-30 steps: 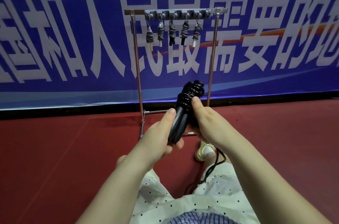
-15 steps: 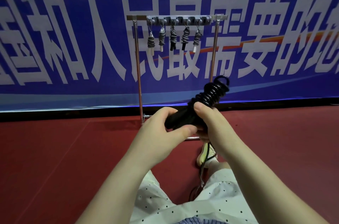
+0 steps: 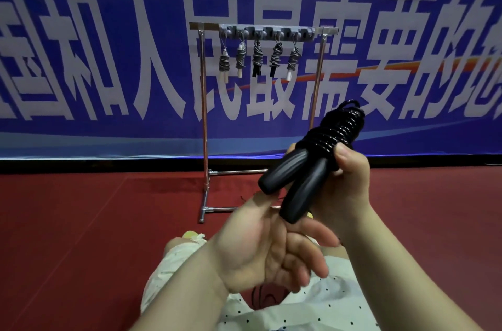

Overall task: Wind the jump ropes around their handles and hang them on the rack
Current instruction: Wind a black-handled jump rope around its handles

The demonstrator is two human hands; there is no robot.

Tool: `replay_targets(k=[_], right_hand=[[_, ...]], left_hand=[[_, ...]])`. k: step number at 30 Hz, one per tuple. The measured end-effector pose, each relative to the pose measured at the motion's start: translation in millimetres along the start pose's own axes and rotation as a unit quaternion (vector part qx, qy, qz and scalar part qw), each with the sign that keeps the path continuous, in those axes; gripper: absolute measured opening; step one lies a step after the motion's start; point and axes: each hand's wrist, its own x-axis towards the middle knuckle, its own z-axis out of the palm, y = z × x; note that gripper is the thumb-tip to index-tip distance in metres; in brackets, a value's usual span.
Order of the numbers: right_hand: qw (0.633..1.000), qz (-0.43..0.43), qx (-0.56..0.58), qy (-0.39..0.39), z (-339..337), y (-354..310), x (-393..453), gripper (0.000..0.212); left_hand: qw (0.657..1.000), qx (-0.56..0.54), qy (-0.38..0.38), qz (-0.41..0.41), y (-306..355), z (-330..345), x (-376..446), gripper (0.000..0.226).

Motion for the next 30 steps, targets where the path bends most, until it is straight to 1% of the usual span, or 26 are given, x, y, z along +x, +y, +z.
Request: replay_targets(k=[2,4,5,7,8,10,11,13,15,17,18,20,21,22,24,26,29,30], right_hand=[[1.0,0.022,0.002,-0.007,-5.2,0.2,3.8,0.055],[0.998,0.039,0.005,-0.045,-5.9,-0.1,2.4,0.056],[0.998,0.039,0.008,-0.039,-8.0,1.6,3.1,0.049],[0.999,0.036,0.014,0.032,-12.5,4.6,2.9,0.035],[0.998,0.047,0.025,0.034,-12.4,4.6,2.5,0.033],[0.995,0.073,0.026,-0.058,-12.1,2.9,1.0,0.058],[0.993,0.08,0.007,-0.086,-11.2,2.0,0.6,0.068],[0.99,0.096,-0.033,-0.093,-14.1,2.3,-0.8,0.077],[0.99,0.093,-0.064,-0.081,-19.0,3.6,-0.5,0.075],[0.988,0.062,-0.095,-0.107,-21.8,2.0,-0.8,0.07],[0.986,0.057,-0.1,-0.122,-21.4,0.1,-1.5,0.065],[0.981,0.046,-0.115,-0.148,-21.0,-6.4,-2.5,0.05],[0.98,0.046,-0.123,-0.147,-21.4,-9.4,-1.7,0.052],[0.98,0.052,-0.132,-0.14,-22.3,-11.8,-1.1,0.059],[0.98,0.034,-0.165,-0.109,-24.4,-14.1,-0.9,0.067],[0.979,0.0,-0.192,-0.066,-24.5,-16.0,-3.8,0.065],[0.972,-0.024,-0.233,0.001,-19.8,-16.3,-8.2,0.044],[0.965,-0.031,-0.259,0.032,-19.2,-15.1,-8.8,0.042]], left_hand=[[0.999,-0.037,0.002,-0.007,4.2,-0.4,1.3,0.077],[0.997,-0.066,0.036,0.002,10.5,1.4,-2.0,0.085],[0.996,-0.061,0.06,0.013,13.4,2.3,-4.1,0.086],[0.997,-0.039,0.069,0.019,15.7,3.9,-4.8,0.082],[0.997,-0.041,0.058,0.017,15.4,5.6,-5.6,0.078],[0.997,-0.075,0.026,0.011,12.5,7.2,-5.9,0.071],[0.994,-0.105,0.006,0.006,9.8,5.8,-5.6,0.071],[0.983,-0.174,-0.053,0.002,4.8,3.5,-5.8,0.072],[0.973,-0.204,-0.11,-0.003,-0.2,2.8,-5.9,0.069],[0.977,-0.176,-0.124,-0.003,-1.5,3.0,-6.9,0.064],[0.981,-0.155,-0.116,-0.002,0.4,3.7,-8.1,0.064],[0.993,-0.104,-0.054,-0.001,9.1,3.4,-11.3,0.064],[0.997,-0.077,-0.01,0.003,13.7,1.6,-13.1,0.064],[0.998,-0.052,0.029,0.007,17.9,0.6,-14.7,0.064],[0.997,-0.006,0.081,0.017,23.6,-0.3,-17.4,0.065],[0.993,0.038,0.11,0.032,25.9,4.2,-18.9,0.066],[0.977,0.111,0.171,0.062,27.4,14.0,-15.8,0.071],[0.966,0.144,0.2,0.074,27.9,16.5,-13.5,0.07]])
